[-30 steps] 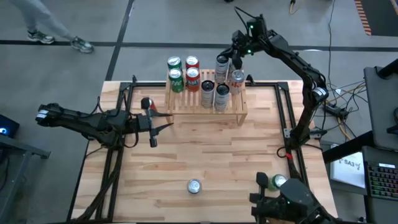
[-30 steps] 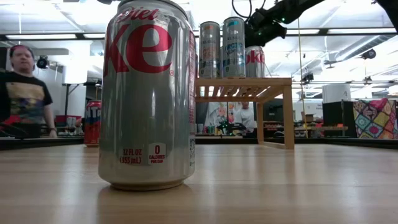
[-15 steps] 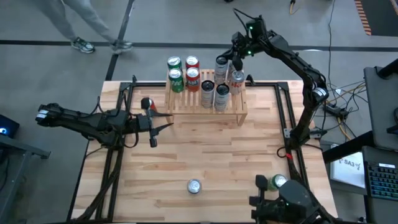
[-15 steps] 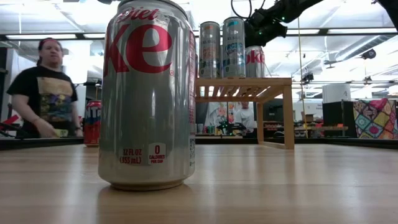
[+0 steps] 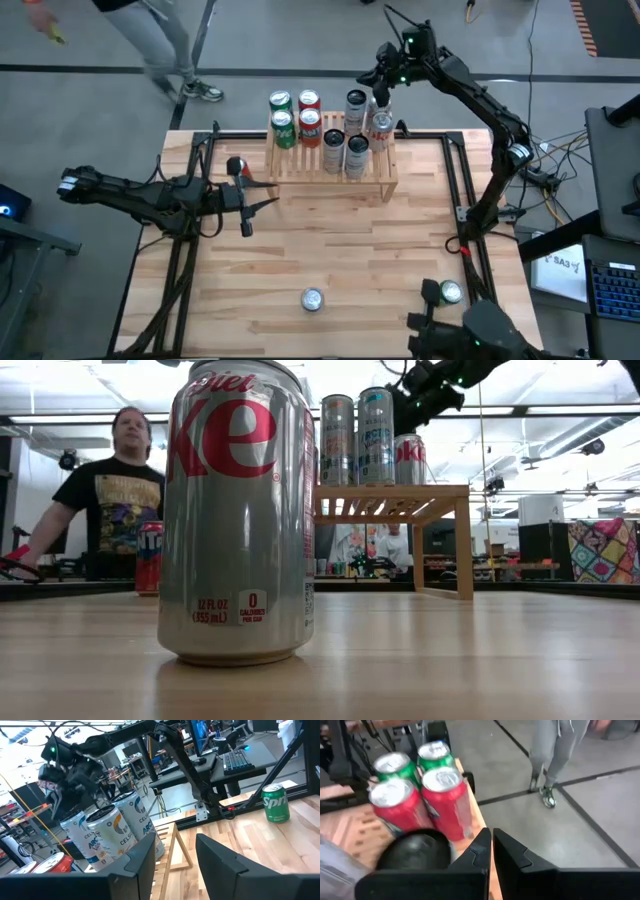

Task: Place canned beverage on shelf
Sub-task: Adjust the soda cans on the shelf

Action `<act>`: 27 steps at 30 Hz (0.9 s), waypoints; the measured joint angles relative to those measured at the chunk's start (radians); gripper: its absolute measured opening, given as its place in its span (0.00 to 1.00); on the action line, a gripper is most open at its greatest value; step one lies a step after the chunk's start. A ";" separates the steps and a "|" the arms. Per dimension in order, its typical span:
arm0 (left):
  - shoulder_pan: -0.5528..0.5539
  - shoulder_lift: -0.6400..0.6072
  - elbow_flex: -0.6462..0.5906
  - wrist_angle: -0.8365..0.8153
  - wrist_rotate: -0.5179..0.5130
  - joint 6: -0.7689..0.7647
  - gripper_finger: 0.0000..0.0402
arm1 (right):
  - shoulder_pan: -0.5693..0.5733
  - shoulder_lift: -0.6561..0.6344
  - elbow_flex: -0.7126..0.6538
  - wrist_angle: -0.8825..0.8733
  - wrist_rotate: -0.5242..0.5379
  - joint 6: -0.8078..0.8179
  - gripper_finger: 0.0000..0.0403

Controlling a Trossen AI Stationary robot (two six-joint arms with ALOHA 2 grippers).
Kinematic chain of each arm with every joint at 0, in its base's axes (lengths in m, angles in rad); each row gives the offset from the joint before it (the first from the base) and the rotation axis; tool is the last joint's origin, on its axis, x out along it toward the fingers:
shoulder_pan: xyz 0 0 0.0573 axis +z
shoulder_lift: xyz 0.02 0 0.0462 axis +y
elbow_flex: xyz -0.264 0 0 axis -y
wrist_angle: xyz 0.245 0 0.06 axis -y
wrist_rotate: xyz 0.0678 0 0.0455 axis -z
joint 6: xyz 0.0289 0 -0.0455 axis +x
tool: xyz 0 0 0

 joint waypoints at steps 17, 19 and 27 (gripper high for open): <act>0.000 0.000 0.000 -0.001 0.000 -0.035 0.31 | 0.257 -0.119 0.000 -0.087 0.479 0.086 0.02; 0.000 0.000 0.000 -0.001 0.000 -0.035 0.31 | 0.294 -0.118 0.000 -0.103 0.558 0.109 0.02; 0.000 0.000 0.000 -0.002 0.000 -0.035 0.31 | 0.377 -0.120 0.000 -0.120 0.774 0.191 0.02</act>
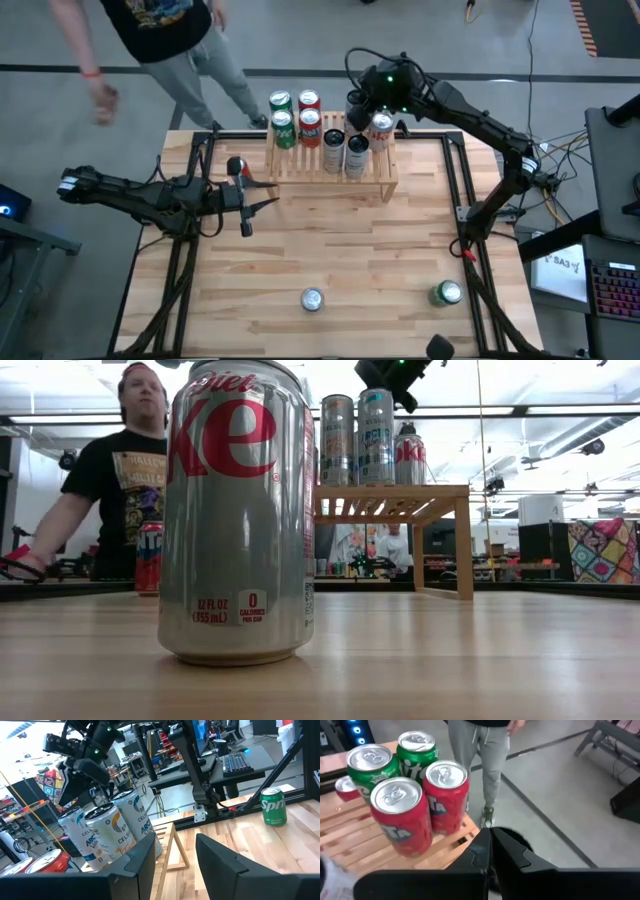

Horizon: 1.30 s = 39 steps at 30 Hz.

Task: Place canned beverage on shelf
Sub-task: Adjust the soda cans on the shelf

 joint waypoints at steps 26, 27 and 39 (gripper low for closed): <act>0.000 0.000 0.000 -0.008 0.000 -0.004 0.31 | 0.018 0.006 0.000 -0.114 0.002 0.052 0.02; 0.000 0.000 0.000 -0.008 0.000 -0.007 0.31 | 0.020 0.006 0.000 -0.116 0.002 0.052 0.02; 0.000 0.000 0.000 -0.020 0.000 -0.026 0.31 | 0.020 -0.005 0.000 -0.130 0.000 0.059 0.02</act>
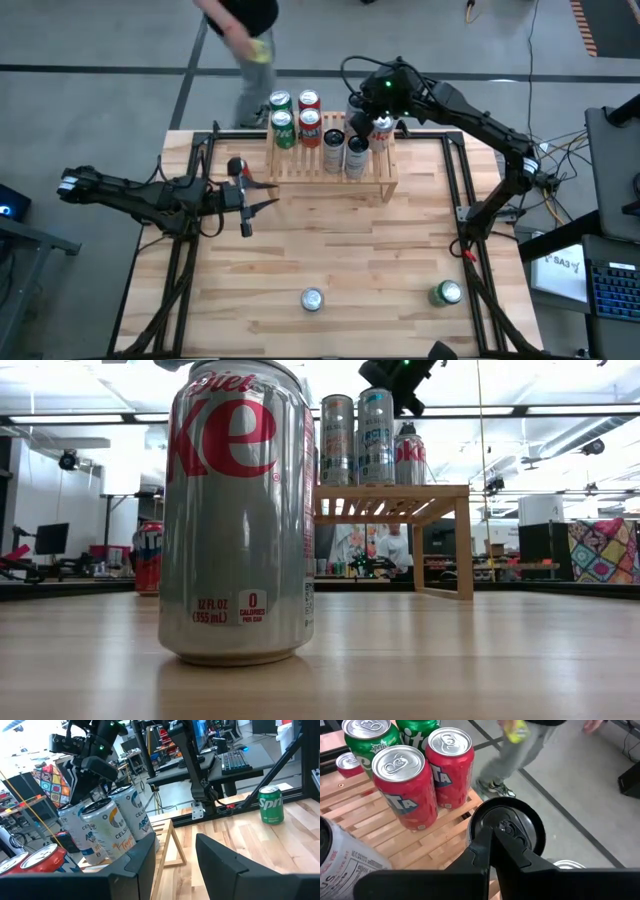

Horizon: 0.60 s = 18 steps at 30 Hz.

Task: Place canned beverage on shelf
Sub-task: Adjust the soda cans on the shelf

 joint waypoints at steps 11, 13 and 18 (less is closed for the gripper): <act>0.000 0.000 0.000 0.000 0.000 0.001 0.31 | 0.000 -0.010 -0.002 0.051 0.000 -0.012 0.02; 0.000 0.000 0.000 0.000 0.000 0.001 0.31 | 0.000 -0.010 -0.002 0.074 0.000 -0.017 0.02; 0.000 0.000 0.000 0.000 0.000 0.001 0.31 | 0.000 0.006 -0.002 0.107 -0.001 -0.024 0.02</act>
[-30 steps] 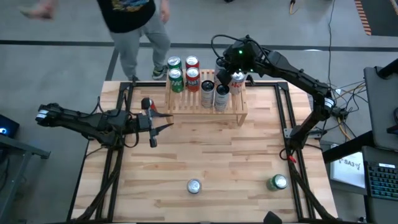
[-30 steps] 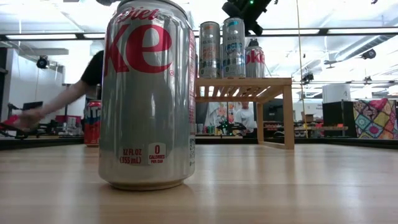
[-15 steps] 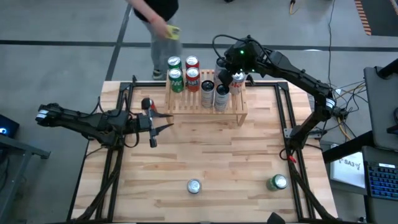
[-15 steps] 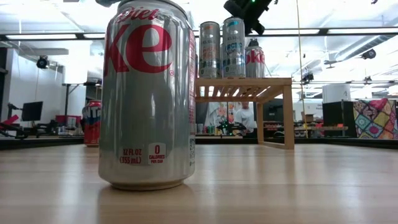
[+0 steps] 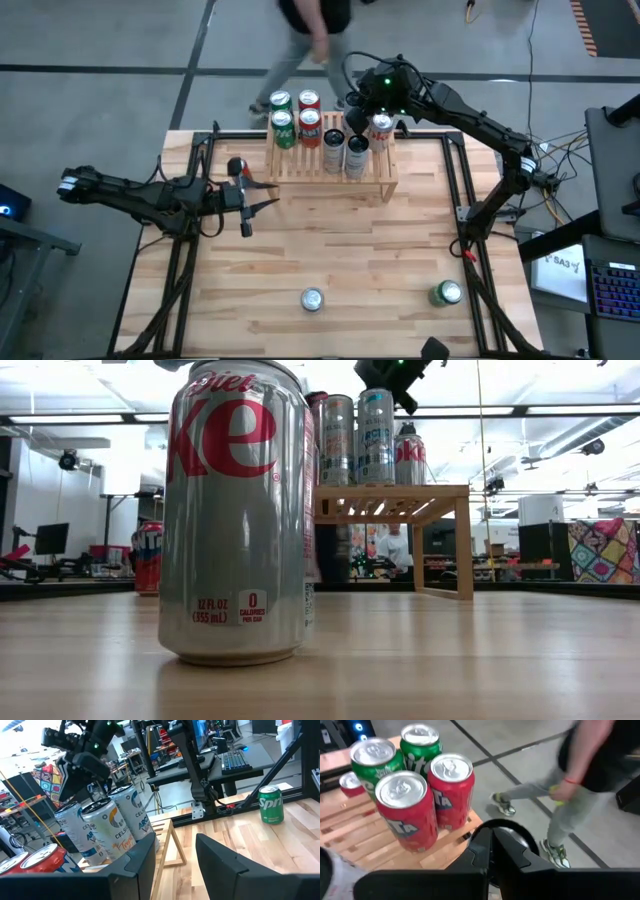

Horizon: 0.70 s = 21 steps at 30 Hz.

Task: Place canned beverage on shelf
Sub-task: Adjust the soda cans on the shelf

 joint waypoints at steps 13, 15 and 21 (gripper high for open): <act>0.000 0.000 0.000 0.000 0.000 0.000 0.31 | 0.003 0.035 0.000 0.004 0.000 0.008 0.02; 0.000 0.000 0.000 0.000 0.000 0.000 0.31 | 0.005 0.035 0.000 0.004 0.000 0.017 0.02; 0.000 0.000 0.000 0.000 0.000 0.000 0.31 | 0.018 0.035 0.000 0.003 -0.001 0.031 0.02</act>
